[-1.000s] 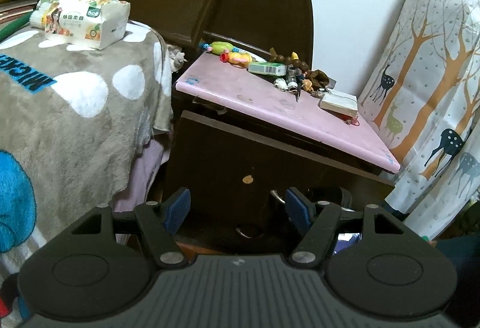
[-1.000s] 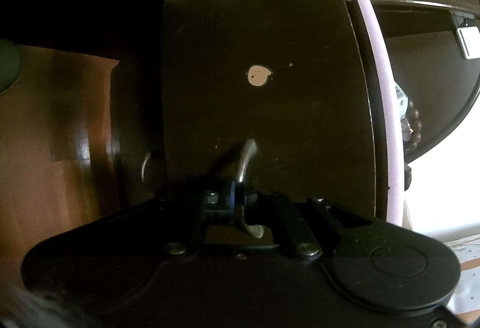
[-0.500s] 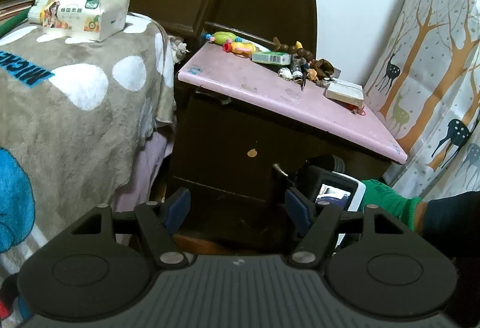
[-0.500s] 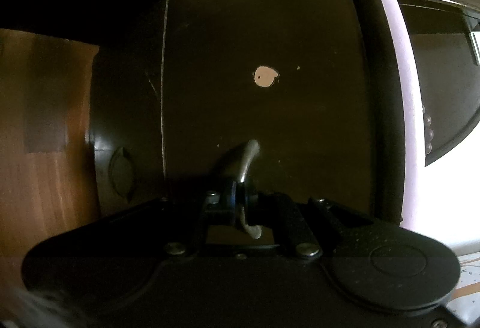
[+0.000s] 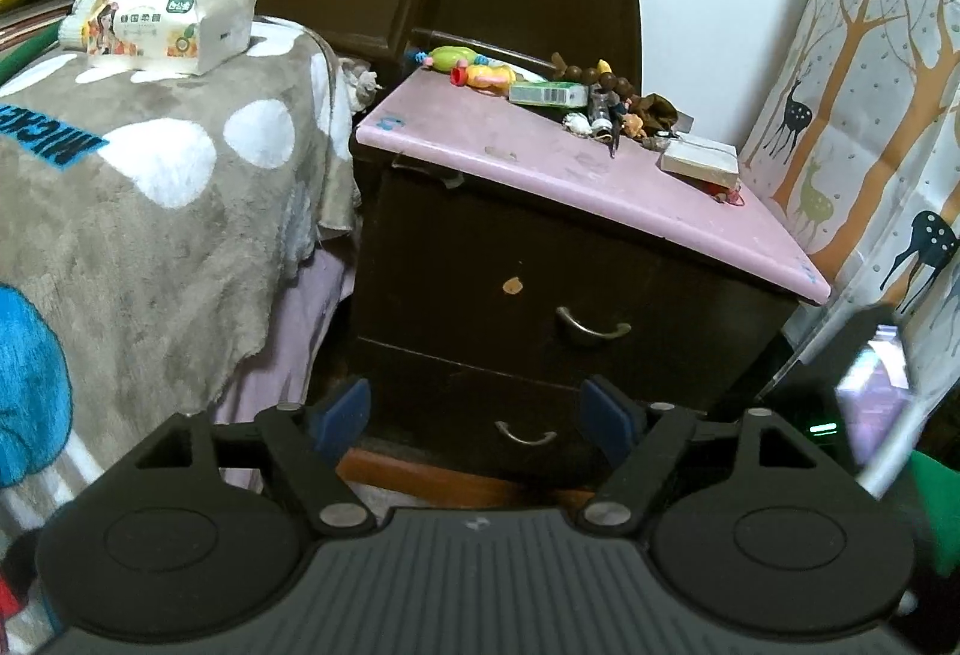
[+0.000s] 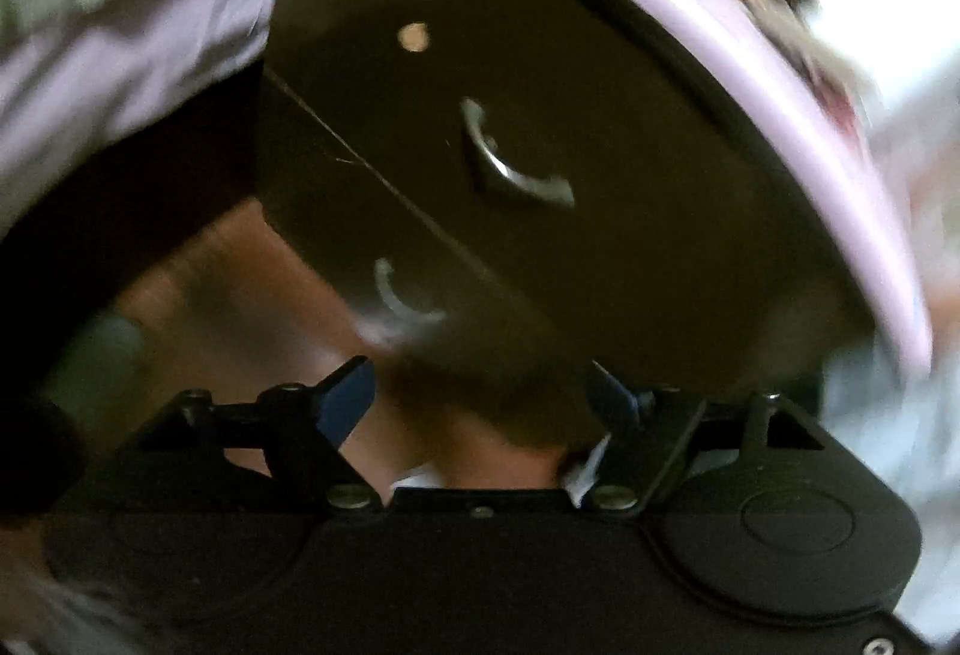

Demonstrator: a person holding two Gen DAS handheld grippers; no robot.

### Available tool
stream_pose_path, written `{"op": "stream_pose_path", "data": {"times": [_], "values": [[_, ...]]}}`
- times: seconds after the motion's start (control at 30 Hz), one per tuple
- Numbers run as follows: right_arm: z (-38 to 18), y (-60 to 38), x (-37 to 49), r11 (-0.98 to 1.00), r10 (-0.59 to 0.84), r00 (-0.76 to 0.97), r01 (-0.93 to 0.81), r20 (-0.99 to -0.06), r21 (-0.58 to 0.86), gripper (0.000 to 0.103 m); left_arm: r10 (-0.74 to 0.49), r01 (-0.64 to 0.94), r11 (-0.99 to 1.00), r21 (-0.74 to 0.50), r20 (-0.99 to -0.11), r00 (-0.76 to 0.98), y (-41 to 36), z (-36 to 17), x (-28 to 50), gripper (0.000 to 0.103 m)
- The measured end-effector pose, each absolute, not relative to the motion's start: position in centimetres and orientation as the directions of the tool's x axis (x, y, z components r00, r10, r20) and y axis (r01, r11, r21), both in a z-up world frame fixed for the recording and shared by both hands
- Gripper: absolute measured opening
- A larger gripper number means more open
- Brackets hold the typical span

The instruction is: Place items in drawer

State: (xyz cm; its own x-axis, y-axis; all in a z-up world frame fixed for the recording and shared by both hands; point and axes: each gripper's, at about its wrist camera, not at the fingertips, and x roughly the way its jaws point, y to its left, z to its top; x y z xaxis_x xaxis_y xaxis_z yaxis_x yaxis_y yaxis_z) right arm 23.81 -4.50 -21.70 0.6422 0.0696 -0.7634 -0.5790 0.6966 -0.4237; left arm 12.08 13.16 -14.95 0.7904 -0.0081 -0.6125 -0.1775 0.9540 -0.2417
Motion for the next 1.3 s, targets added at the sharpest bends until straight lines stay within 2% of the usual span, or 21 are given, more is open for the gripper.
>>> {"op": "stream_pose_path", "data": {"times": [0.23, 0.43, 0.63, 0.67, 0.7, 0.8, 1.03, 1.3], "values": [[-16.1, -9.0, 19.0, 0.869, 0.137, 0.639, -0.444, -0.756, -0.217, 0.082, 0.055, -0.179, 0.975, -0.133, -0.637, 0.769, 9.9, -13.8, 11.8, 0.08], [-11.2, -12.8, 14.7, 0.949, 0.187, 0.655, -0.314, -0.733, -0.039, 0.083, -0.017, -0.119, 0.972, -0.204, -0.562, 0.827, 7.7, -9.9, 9.2, 0.08], [-8.0, -15.7, 11.2, 0.969, 0.183, 0.694, -0.248, -0.696, 0.007, 0.084, -0.007, -0.095, 0.981, -0.171, -0.516, 0.857, 5.5, -6.0, 7.4, 0.08], [-7.7, -15.8, 10.8, 0.97, 0.177, 0.697, -0.243, -0.695, 0.003, 0.084, -0.01, -0.087, 0.982, -0.165, -0.513, 0.858, 5.1, -5.6, 7.1, 0.082], [-7.6, -15.9, 10.4, 0.971, 0.17, 0.7, -0.238, -0.694, -0.002, 0.085, -0.014, -0.079, 0.984, -0.158, -0.512, 0.859, 4.7, -5.3, 6.8, 0.09], [-7.0, -16.1, 9.6, 0.972, 0.164, 0.705, -0.236, -0.689, -0.01, 0.085, -0.013, -0.048, 0.993, -0.107, -0.511, 0.859, 3.1, -4.6, 5.8, 0.097], [-6.0, -16.5, 8.2, 0.971, 0.168, 0.718, -0.238, -0.676, -0.011, 0.085, 0.019, -0.025, 1.0, -0.005, -0.539, 0.842, 0.7, -4.3, 4.3, 0.097], [-4.9, -16.9, 6.6, 0.971, 0.173, 0.731, -0.24, -0.66, -0.012, 0.085, 0.011, -0.023, 1.0, -0.017, -0.537, 0.844, 0.7, -3.9, 3.3, 0.097]]}}
